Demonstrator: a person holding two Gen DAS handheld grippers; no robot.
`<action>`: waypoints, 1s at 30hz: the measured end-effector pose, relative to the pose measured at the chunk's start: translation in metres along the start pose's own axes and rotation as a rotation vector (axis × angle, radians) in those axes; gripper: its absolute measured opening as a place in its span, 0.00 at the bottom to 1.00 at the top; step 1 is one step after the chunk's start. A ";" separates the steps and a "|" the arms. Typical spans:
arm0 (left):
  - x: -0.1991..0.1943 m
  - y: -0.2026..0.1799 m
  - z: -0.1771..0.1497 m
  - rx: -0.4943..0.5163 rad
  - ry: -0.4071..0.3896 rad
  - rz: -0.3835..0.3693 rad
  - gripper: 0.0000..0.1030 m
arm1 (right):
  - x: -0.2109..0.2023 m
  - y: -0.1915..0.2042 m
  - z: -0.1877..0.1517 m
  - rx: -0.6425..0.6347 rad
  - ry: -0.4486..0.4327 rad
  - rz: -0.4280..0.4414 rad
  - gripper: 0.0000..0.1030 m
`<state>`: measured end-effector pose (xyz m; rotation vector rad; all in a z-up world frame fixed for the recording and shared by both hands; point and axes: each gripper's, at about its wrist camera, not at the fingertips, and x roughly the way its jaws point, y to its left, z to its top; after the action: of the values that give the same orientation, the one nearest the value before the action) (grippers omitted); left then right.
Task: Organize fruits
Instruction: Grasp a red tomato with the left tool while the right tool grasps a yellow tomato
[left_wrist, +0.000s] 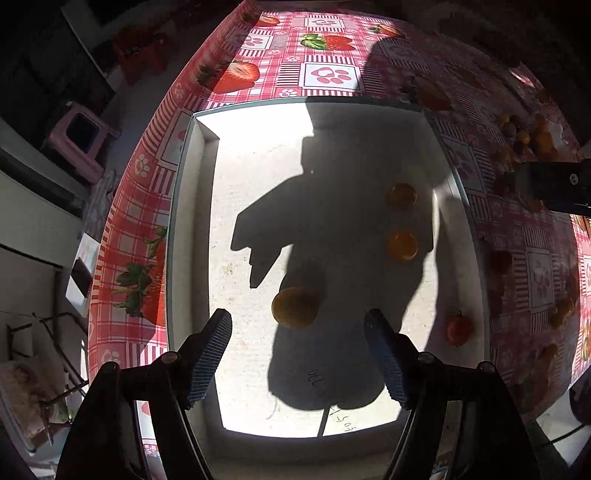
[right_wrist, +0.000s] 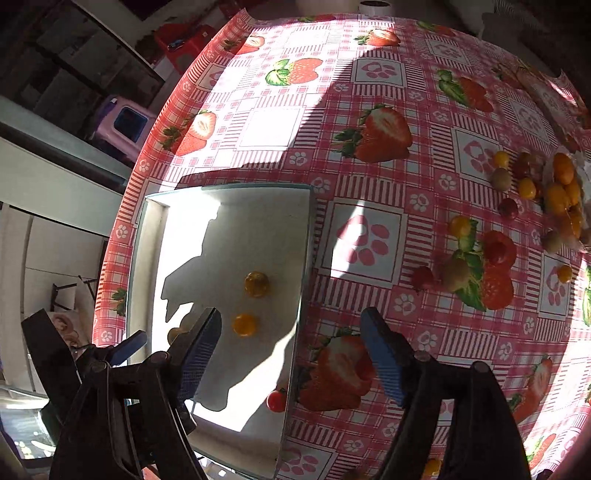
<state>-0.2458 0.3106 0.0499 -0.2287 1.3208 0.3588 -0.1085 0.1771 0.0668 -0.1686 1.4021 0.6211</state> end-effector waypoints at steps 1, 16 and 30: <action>-0.001 -0.003 0.003 0.018 -0.003 0.000 0.73 | -0.004 -0.010 -0.004 0.024 -0.005 -0.011 0.78; -0.022 -0.083 0.037 0.186 -0.065 -0.098 0.73 | -0.044 -0.155 -0.082 0.321 0.004 -0.228 0.78; 0.001 -0.157 0.078 0.253 -0.039 -0.121 0.73 | -0.031 -0.207 -0.113 0.462 0.026 -0.181 0.78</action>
<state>-0.1148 0.1941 0.0614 -0.0877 1.2934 0.0911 -0.1046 -0.0566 0.0240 0.0657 1.4989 0.1365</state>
